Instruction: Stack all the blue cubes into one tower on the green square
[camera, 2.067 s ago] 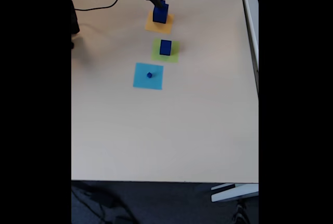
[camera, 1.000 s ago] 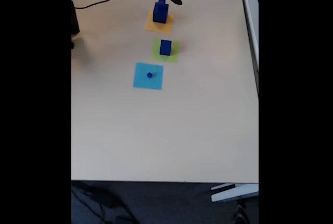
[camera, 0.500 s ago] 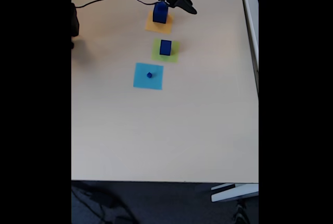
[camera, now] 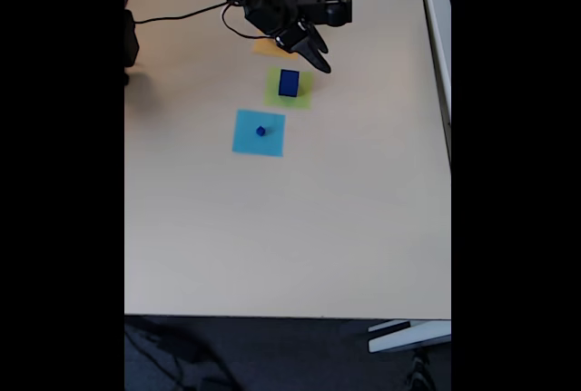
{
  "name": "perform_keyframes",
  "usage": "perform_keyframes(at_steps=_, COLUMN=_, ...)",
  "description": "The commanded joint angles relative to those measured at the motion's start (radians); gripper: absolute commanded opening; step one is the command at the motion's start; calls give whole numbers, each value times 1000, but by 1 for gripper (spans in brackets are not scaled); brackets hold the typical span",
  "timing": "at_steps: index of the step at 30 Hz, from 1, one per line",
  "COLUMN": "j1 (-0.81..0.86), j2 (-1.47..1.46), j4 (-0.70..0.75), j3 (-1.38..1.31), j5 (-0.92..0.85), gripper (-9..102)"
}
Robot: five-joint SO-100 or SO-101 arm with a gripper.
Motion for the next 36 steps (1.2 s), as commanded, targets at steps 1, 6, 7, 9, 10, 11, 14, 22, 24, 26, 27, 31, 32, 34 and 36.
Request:
perform_keyframes(at_steps=1, j1=11, j2=-2, j4=0, j3=-38, j5=-20, gripper=22)
perform_keyframes(at_steps=6, j1=6, j2=-2, j4=43, j3=-34, j5=14, gripper=24)
perform_keyframes(at_steps=7, j1=9, j2=-3, j4=54, j3=-34, j5=18, gripper=24)
perform_keyframes(at_steps=9, j1=18, j2=-12, j4=64, j3=-35, j5=15, gripper=24)
perform_keyframes(at_steps=10, j1=25, j2=-18, j4=75, j3=-35, j5=20, gripper=24)
perform_keyframes(at_steps=11, j1=31, j2=-23, j4=89, j3=-35, j5=25, gripper=24)
perform_keyframes(at_steps=14, j1=48, j2=-17, j4=129, j3=-20, j5=37, gripper=24)
perform_keyframes(at_steps=22, j1=118, j2=5, j4=199, j3=55, j5=11, gripper=24)
perform_keyframes(at_steps=24, j1=138, j2=0, j4=216, j3=63, j5=3, gripper=24)
perform_keyframes(at_steps=26, j1=156, j2=-8, j4=216, j3=77, j5=-2, gripper=24)
perform_keyframes(at_steps=27, j1=166, j2=-14, j4=215, j3=80, j5=-8, gripper=24)
perform_keyframes(at_steps=31, j1=192, j2=-34, j4=207, j3=95, j5=-11, gripper=23)
perform_keyframes(at_steps=32, j1=195, j2=-37, j4=201, j3=104, j5=-6, gripper=23)
perform_keyframes(at_steps=34, j1=201, j2=-43, j4=187, j3=127, j5=3, gripper=23)
perform_keyframes(at_steps=36, j1=204, j2=-58, j4=175, j3=135, j5=2, gripper=23)
